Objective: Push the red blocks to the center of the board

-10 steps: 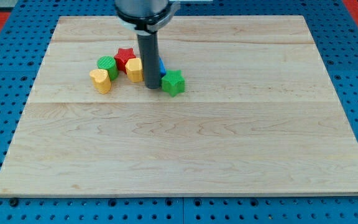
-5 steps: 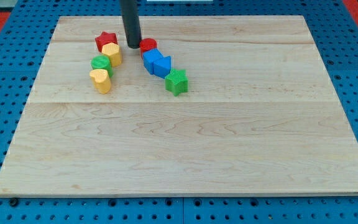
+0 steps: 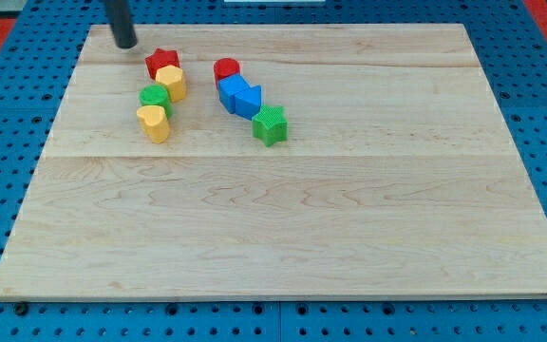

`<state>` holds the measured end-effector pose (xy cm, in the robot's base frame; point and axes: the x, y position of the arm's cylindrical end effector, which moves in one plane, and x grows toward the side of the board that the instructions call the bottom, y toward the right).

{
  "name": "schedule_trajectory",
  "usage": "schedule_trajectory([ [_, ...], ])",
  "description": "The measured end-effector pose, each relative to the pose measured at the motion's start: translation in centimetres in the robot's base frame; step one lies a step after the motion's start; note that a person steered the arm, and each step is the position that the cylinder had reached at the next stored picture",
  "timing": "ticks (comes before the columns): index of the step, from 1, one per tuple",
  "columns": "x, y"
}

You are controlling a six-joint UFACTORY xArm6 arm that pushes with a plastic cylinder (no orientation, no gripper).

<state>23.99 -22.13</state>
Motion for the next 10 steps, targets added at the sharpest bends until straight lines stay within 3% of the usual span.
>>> schedule_trajectory([
  [2,5.7,6.3],
  [3,5.0,6.2],
  [4,0.4,5.0],
  [5,3.2,13.9],
  [6,9.5,19.0],
  [8,7.6,26.2],
  [9,9.1,33.8],
  [10,9.9,31.2],
])
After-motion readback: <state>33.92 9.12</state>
